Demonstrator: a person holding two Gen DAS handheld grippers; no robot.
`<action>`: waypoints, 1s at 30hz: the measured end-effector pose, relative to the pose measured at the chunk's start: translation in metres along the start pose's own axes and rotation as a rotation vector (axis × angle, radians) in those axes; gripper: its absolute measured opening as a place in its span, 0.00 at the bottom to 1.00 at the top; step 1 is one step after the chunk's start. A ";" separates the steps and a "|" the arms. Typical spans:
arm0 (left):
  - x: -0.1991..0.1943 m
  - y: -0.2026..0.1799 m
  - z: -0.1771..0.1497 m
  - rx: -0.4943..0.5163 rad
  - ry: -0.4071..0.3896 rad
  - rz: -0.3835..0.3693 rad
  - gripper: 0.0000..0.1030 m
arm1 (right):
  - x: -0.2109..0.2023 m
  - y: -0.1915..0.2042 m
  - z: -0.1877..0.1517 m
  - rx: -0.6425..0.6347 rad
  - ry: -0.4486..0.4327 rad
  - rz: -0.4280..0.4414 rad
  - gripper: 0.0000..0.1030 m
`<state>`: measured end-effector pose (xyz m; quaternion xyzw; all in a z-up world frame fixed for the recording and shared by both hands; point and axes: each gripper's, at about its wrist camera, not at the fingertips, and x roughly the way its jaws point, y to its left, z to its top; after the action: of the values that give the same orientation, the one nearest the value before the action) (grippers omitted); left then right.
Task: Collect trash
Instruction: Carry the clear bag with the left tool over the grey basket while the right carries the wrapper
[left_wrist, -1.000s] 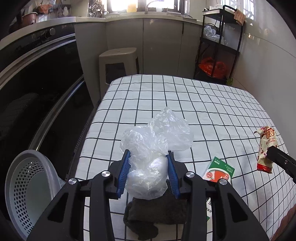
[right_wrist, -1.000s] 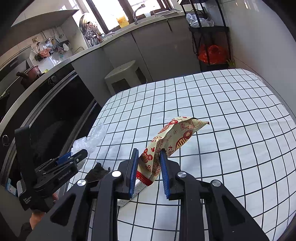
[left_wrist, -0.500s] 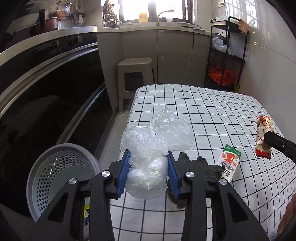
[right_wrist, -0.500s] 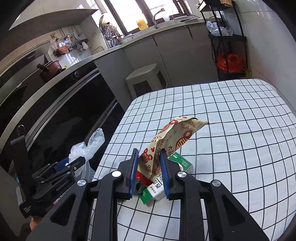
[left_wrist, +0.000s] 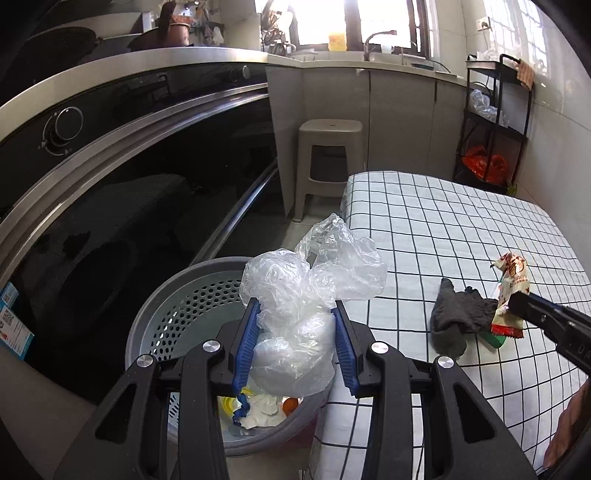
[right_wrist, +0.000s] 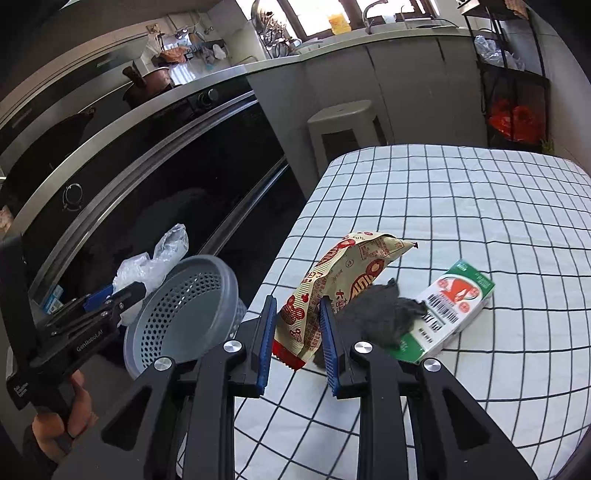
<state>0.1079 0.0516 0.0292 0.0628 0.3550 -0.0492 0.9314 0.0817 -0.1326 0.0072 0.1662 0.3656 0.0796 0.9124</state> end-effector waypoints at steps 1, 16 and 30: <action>0.000 0.005 -0.002 -0.008 0.000 0.003 0.37 | 0.003 0.006 -0.002 -0.011 0.006 0.003 0.22; 0.019 0.077 -0.025 -0.120 0.045 0.052 0.37 | 0.043 0.071 -0.006 -0.125 0.057 0.044 0.22; 0.036 0.119 -0.034 -0.171 0.086 0.103 0.37 | 0.085 0.121 0.001 -0.155 0.085 0.133 0.22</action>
<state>0.1281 0.1722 -0.0104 0.0033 0.3938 0.0319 0.9186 0.1405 0.0031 -0.0032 0.1153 0.3846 0.1751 0.8990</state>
